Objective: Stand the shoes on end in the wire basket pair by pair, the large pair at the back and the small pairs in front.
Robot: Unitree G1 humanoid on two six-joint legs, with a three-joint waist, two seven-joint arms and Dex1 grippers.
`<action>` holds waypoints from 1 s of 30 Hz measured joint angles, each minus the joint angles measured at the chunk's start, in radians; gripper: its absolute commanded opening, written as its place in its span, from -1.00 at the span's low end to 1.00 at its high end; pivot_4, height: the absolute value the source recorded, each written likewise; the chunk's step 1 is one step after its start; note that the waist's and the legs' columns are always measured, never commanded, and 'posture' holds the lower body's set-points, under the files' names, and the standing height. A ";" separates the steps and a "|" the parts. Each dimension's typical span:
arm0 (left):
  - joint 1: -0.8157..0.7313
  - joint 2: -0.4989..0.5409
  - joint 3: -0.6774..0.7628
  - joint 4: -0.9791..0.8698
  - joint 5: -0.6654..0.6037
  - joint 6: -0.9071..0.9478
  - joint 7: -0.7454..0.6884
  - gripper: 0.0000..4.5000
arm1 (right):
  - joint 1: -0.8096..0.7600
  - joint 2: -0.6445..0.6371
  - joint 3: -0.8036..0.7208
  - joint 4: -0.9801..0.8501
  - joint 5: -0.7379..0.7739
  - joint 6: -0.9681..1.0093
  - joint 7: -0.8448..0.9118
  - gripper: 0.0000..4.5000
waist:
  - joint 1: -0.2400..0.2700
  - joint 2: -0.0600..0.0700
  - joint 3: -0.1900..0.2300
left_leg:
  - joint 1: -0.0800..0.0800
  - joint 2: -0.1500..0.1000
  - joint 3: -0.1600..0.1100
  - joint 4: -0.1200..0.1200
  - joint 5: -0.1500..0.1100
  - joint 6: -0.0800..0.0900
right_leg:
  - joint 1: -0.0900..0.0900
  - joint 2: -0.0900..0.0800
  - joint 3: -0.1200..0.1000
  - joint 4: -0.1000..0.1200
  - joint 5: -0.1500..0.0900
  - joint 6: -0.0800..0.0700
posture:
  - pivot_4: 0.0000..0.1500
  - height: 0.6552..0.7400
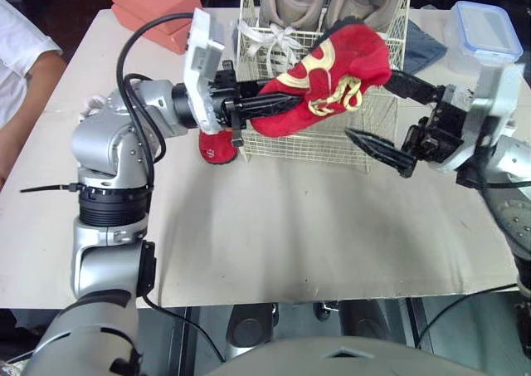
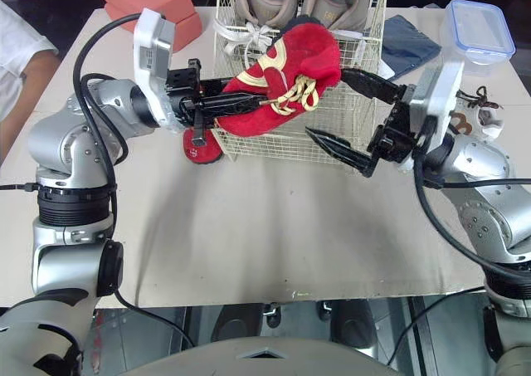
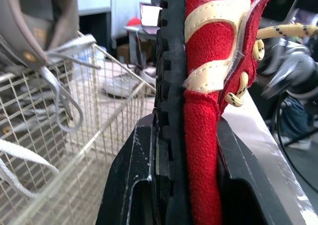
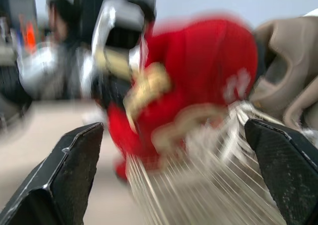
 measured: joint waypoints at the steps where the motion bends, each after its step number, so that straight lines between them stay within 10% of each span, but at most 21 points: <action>1: 0.008 -0.010 0.001 0.000 0.002 -0.008 0.009 -0.75 | 0.000 0.025 0.000 -0.013 0.042 0.027 -0.042 1.00 | 0.001 0.000 0.000 | 0.000 0.000 0.000 0.000 0.000 0.000 | 0.000 0.000 0.000 0.000 0.000 0.000 | 1.00 -0.27; 6: 0.030 -0.045 0.002 0.012 0.005 -0.027 0.046 -0.75 | -0.011 0.087 -0.020 -0.024 0.147 0.106 -0.173 0.75 | 0.003 0.000 0.000 | -0.002 -0.001 0.000 0.001 0.000 0.000 | 0.000 -0.001 -0.001 -0.001 0.000 0.000 | 1.00 -0.27; 14: 0.031 -0.048 0.010 0.017 -0.006 -0.023 0.054 -0.75 | -0.013 0.127 -0.047 -0.022 0.135 0.144 -0.229 -0.92 | 0.001 0.000 0.000 | -0.002 -0.001 0.000 -0.001 0.000 0.000 | 0.000 0.000 -0.001 -0.002 0.000 0.000 | 1.00 -0.27; 17: 0.031 -0.048 0.014 0.021 -0.006 -0.013 0.060 -0.75 | -0.017 0.145 -0.046 -0.022 0.120 0.152 -0.239 -0.98 | 0.001 0.000 0.000 | -0.002 -0.001 0.000 -0.001 0.000 0.000 | 0.000 0.000 -0.001 -0.002 0.000 0.000 | 1.00 -0.27; 25: 0.023 -0.059 0.013 0.036 0.011 -0.041 0.082 0.94 | -0.040 0.219 -0.026 -0.047 0.082 0.161 -0.289 -1.00 | 0.001 0.000 0.000 | -0.002 -0.001 -0.001 -0.001 0.000 0.000 | 0.000 0.000 -0.001 -0.003 0.000 0.000 | 1.00 -0.27; 30: 0.018 -0.048 0.014 0.058 0.025 -0.077 0.068 0.97 | -0.075 0.249 -0.033 -0.049 0.050 0.162 -0.348 -1.00 | 0.000 0.000 0.000 | -0.002 -0.001 -0.001 -0.001 0.000 0.000 | 0.000 0.000 -0.001 -0.003 0.000 0.000 | 1.00 -0.27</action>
